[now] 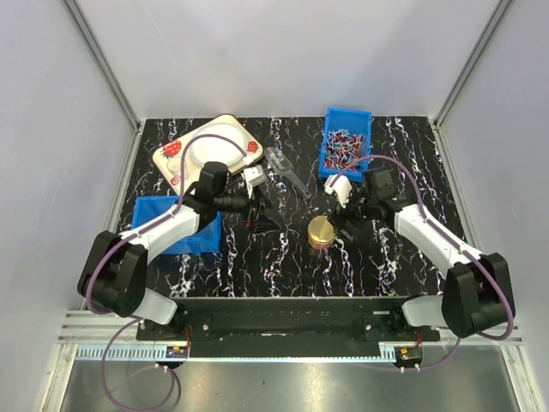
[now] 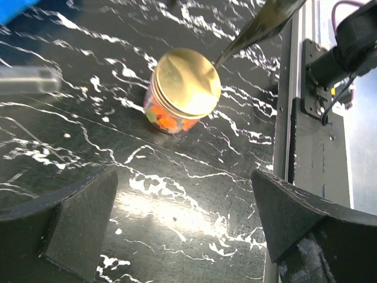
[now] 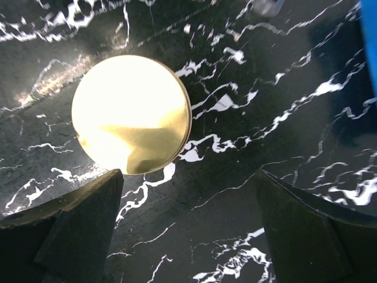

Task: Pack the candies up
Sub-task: Screw the bottle lid onto the packing bottle.

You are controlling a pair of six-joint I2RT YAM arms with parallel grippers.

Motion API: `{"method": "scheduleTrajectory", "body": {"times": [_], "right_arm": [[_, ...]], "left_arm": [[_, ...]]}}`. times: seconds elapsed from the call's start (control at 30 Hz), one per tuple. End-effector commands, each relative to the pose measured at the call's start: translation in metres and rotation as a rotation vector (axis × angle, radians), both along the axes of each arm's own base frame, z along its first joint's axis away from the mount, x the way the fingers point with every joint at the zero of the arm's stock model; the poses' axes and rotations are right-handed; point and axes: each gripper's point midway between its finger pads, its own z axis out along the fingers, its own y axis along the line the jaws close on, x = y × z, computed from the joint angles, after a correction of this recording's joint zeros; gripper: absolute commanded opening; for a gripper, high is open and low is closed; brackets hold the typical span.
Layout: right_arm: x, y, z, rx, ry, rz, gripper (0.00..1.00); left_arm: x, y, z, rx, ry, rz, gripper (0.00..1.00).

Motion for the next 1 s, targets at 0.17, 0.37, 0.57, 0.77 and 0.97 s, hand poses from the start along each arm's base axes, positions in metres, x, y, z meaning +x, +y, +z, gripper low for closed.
{"method": "scheduleTrajectory", "body": {"times": [0.17,0.37,0.57,0.77,0.97], "right_arm": [[0.036,0.022,0.056,0.117,-0.073,-0.031,0.97],[0.044,0.013,0.023,0.042,-0.059,-0.043,0.97],[0.03,0.003,-0.003,-0.013,-0.029,-0.026,0.97],[0.023,-0.001,-0.009,-0.025,-0.022,-0.022,0.97],[0.032,0.001,0.015,-0.002,-0.083,-0.041,0.98]], "left_arm": [[0.002,-0.015,-0.005,0.025,-0.05,-0.053,0.99],[-0.002,-0.014,-0.006,0.025,-0.053,-0.053,0.99],[-0.004,-0.016,-0.005,0.018,-0.052,-0.058,0.99],[-0.005,-0.021,-0.005,0.02,-0.043,-0.066,0.99],[-0.005,-0.021,-0.006,0.023,-0.045,-0.064,0.99]]}}
